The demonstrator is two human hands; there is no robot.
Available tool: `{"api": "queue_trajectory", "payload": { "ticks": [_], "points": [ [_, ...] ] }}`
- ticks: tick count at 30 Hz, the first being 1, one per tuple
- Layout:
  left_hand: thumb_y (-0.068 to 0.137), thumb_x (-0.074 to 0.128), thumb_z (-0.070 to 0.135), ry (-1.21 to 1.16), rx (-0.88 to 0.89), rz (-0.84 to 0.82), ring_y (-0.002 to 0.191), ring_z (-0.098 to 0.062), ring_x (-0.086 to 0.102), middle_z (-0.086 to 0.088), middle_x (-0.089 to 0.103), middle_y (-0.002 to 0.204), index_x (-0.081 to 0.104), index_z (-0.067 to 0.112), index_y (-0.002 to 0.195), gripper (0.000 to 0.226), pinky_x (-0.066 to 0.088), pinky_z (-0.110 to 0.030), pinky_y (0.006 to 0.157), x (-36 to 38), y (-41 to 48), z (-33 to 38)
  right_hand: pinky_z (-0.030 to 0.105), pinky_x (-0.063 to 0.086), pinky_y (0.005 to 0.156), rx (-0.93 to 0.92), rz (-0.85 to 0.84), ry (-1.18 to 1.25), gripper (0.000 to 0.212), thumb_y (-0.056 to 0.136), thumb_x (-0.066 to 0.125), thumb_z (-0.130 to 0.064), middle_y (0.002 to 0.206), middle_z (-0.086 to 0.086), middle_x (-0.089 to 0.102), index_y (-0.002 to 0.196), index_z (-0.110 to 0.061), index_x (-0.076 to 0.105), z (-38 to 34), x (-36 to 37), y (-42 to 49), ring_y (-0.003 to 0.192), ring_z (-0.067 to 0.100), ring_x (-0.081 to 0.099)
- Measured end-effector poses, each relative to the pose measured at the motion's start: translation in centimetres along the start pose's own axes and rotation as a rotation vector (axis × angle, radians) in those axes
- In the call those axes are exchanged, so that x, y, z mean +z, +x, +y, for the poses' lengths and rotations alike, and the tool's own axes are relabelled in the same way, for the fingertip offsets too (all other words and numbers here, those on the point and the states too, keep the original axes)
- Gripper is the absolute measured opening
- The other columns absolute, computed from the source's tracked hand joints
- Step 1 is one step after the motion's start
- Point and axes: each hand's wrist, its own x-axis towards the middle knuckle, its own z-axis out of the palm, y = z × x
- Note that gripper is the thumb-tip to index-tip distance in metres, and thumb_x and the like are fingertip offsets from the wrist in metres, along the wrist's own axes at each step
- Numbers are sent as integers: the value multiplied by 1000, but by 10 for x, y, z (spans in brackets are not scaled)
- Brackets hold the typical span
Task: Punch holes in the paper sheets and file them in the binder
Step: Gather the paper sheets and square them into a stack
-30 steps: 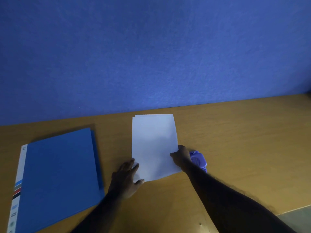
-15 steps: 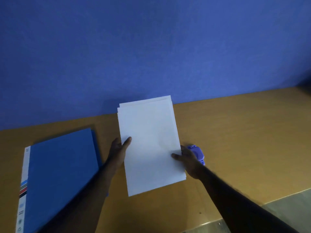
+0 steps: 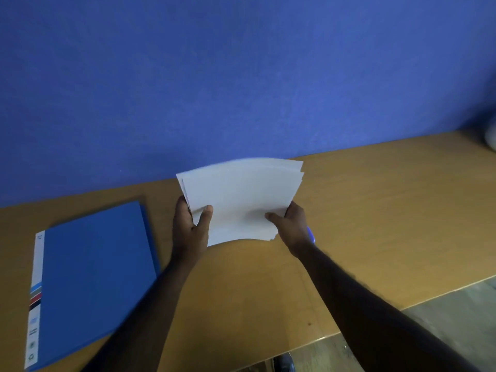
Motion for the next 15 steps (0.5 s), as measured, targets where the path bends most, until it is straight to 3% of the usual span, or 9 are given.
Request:
{"api": "queue_trajectory", "payload": {
  "ticks": [2,4,6,8,11,15],
  "points": [
    [89,60,17,39,33,0,107,3,56,14,60,115,49,15,122,35,43,-11,90,-1,-2,1,30,58,75,-24,13,-10,29,78,64,0,95,1,74,103,-14,66,1,-3,-1,88,14,71],
    [90,57,17,58,26,-9,103,8,55,15,57,112,47,17,122,34,43,-8,87,0,-5,1,17,51,64,-37,26,-92,21,81,65,-3,85,-5,72,102,-7,67,7,-3,-2,75,-2,68],
    [92,54,19,70,15,-2,101,9,55,15,57,109,46,16,122,31,43,-8,86,3,-7,0,9,46,59,-53,32,-137,16,87,64,-4,80,-8,69,103,-2,67,8,0,-4,68,-7,64],
    [96,52,17,72,16,19,101,10,54,19,55,111,44,18,124,29,40,-3,86,6,-10,2,15,50,65,-83,36,-103,22,89,59,-3,90,-2,72,110,-4,65,4,3,-6,81,3,67],
    [98,50,16,106,28,45,92,-9,56,3,56,100,42,12,122,26,40,-4,84,8,-17,3,19,53,70,-130,65,-44,24,89,57,-2,98,2,73,111,-8,65,5,4,-11,90,11,69],
    [98,49,13,94,-30,25,99,3,58,19,56,109,41,26,121,27,43,-12,84,12,-37,-7,27,52,74,-62,66,-23,20,91,57,-5,94,1,73,110,-5,65,23,4,-17,88,9,69]
  ]
}}
